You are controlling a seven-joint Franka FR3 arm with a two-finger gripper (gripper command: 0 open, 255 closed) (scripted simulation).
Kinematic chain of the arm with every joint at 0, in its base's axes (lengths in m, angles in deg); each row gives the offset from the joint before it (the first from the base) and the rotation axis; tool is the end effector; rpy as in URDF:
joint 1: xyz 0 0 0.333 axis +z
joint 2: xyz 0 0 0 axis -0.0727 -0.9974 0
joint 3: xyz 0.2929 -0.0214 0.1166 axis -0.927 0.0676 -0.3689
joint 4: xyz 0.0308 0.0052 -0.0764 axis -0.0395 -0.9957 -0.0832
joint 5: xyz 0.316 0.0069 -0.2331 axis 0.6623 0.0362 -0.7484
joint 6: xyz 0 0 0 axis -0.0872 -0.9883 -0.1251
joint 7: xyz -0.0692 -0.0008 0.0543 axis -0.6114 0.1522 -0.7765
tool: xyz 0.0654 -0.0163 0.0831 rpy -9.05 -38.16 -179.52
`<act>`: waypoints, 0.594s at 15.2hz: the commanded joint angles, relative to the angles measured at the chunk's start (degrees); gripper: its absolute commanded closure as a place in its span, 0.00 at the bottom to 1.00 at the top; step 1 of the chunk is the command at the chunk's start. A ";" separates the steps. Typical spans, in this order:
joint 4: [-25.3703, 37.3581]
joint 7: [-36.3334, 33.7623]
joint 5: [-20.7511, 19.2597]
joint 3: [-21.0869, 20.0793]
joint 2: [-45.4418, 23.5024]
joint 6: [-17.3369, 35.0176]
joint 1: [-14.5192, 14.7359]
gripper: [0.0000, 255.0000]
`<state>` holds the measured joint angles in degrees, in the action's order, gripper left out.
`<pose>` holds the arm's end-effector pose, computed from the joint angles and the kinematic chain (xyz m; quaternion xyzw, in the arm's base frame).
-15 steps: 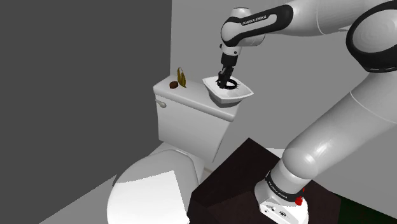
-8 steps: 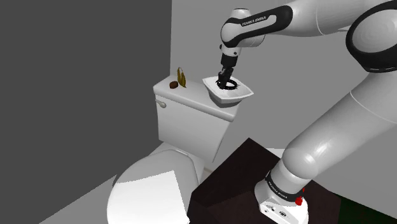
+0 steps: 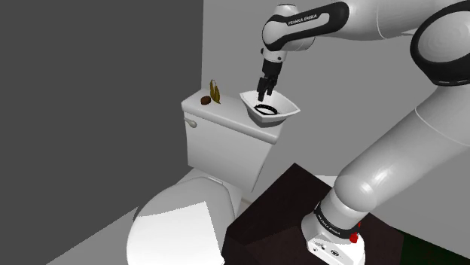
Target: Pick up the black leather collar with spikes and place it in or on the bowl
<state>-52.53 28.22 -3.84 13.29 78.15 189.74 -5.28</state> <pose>0.4717 -0.1524 0.4712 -0.9950 -0.0955 0.0202 0.0201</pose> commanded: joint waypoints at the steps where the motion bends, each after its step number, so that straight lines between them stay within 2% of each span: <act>1: 2.77 -0.12 -0.07 -0.06 0.70 -3.51 0.01 0.00; 2: 4.17 -0.13 -0.08 -0.07 0.82 -5.03 0.01 0.00; 9: 4.17 -0.13 -0.08 -0.07 0.82 -5.03 0.01 0.00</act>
<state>-48.38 28.10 -3.92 13.22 78.96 184.73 -5.27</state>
